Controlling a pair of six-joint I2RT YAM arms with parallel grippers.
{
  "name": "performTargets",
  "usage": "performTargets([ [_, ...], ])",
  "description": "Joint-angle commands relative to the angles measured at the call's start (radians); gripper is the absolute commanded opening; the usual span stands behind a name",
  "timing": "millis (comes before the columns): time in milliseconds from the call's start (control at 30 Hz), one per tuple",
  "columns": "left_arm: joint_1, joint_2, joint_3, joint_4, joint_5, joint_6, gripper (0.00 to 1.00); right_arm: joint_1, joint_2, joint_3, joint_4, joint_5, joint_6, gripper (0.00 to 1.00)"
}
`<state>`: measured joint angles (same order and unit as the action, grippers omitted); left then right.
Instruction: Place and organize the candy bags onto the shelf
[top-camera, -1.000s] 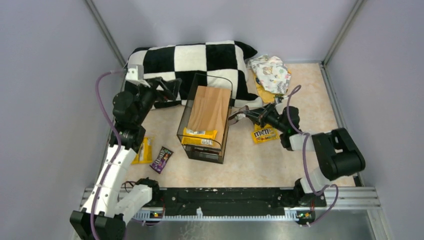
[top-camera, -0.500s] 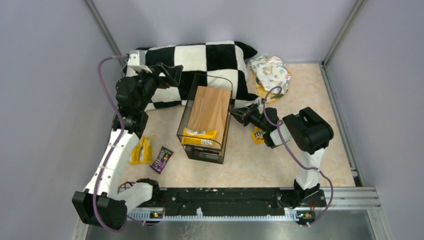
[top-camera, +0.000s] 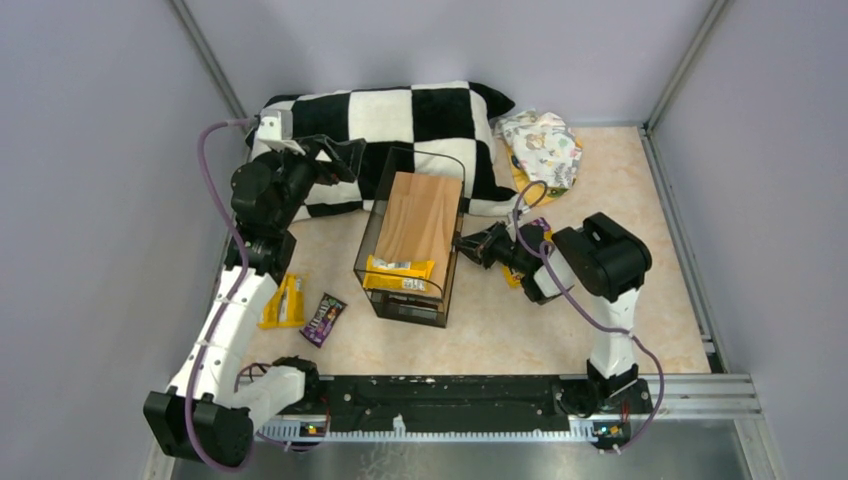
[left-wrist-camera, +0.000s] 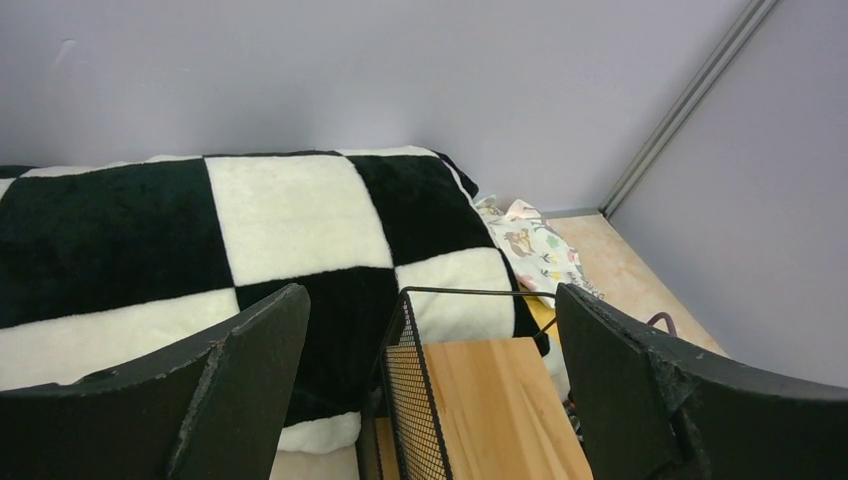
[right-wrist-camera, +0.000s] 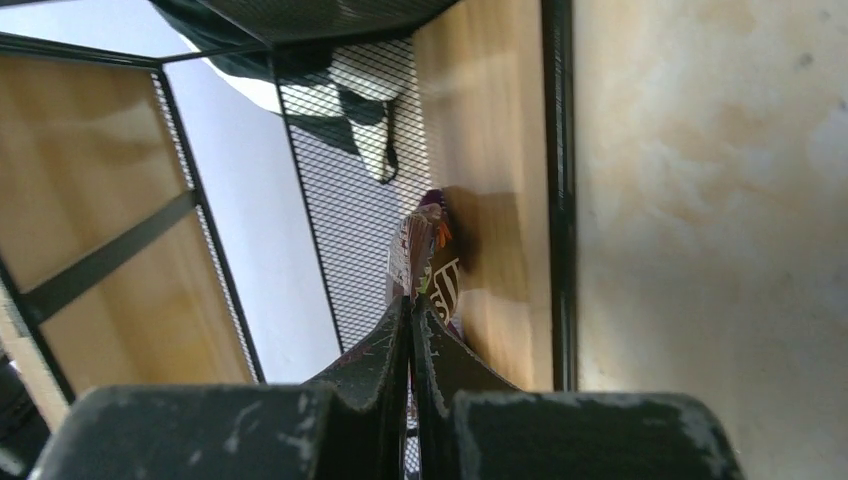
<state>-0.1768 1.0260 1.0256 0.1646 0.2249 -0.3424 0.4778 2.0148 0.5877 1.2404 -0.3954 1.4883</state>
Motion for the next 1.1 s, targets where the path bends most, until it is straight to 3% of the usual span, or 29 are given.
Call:
performTargets([
  [0,0.007,0.022,0.003,0.055,0.044,-0.005,0.99,0.034,0.007,-0.019,0.041,-0.031,-0.049,0.02],
  [433,0.026,0.036,-0.008,0.073,0.081,-0.047,0.99,0.086,-0.025,-0.02,-0.04,0.024,-0.146,0.18],
  [1067,0.028,0.056,-0.012,0.083,0.099,-0.066,0.99,0.114,-0.06,0.043,-0.18,0.01,-0.246,0.13],
])
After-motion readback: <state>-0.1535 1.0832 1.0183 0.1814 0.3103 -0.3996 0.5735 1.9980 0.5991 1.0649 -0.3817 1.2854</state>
